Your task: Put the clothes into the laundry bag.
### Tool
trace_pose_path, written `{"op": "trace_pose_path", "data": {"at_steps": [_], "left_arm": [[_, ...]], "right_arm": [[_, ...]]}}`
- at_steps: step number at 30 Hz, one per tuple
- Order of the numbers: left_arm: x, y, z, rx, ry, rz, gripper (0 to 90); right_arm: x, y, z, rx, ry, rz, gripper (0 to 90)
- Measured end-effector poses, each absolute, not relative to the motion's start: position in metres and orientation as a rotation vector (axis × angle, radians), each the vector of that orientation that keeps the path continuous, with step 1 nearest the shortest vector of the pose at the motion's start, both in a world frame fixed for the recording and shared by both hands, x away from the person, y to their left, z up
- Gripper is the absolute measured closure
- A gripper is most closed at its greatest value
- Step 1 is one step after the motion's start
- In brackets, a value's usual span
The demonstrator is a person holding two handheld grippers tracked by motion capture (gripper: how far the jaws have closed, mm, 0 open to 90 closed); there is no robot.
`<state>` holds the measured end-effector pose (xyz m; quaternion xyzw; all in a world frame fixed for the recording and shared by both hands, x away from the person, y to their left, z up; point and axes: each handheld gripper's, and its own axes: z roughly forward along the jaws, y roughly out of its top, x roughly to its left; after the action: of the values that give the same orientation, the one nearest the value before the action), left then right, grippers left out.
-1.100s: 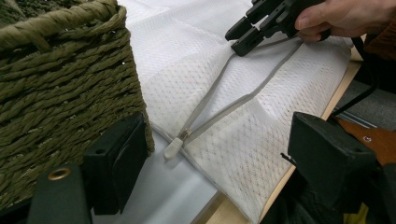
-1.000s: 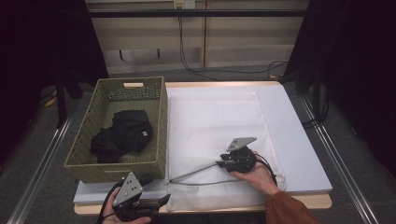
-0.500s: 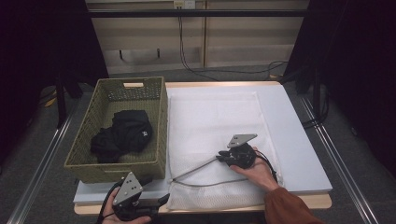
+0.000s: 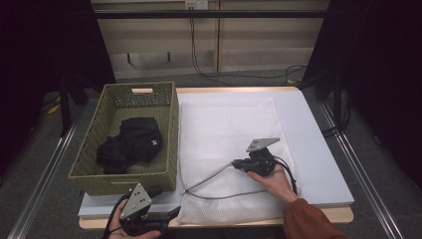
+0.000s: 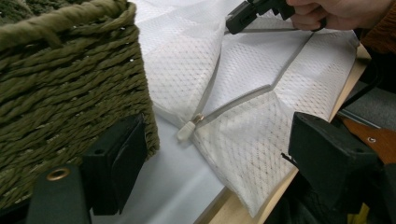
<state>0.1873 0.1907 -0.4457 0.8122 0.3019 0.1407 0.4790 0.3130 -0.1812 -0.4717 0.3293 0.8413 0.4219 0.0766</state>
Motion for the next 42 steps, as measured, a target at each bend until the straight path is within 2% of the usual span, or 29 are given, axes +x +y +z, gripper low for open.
{"op": "trace_pose_path", "data": {"at_steps": [27, 37, 42], "left_arm": [[0.185, 0.19, -0.446, 1.984, 0.722, 0.332, 19.3], [0.185, 0.19, -0.446, 1.978, 0.733, 0.337, 19.1], [0.184, 0.19, -0.446, 1.985, 0.714, 0.315, 22.7]], "right_arm": [[0.319, -0.202, -0.444, 1.083, 2.429, 1.539, 88.8], [0.326, -0.203, -0.421, 1.018, 2.376, 1.599, 88.8], [0.325, -0.206, -0.412, 0.972, 2.339, 1.647, 88.4]]}}
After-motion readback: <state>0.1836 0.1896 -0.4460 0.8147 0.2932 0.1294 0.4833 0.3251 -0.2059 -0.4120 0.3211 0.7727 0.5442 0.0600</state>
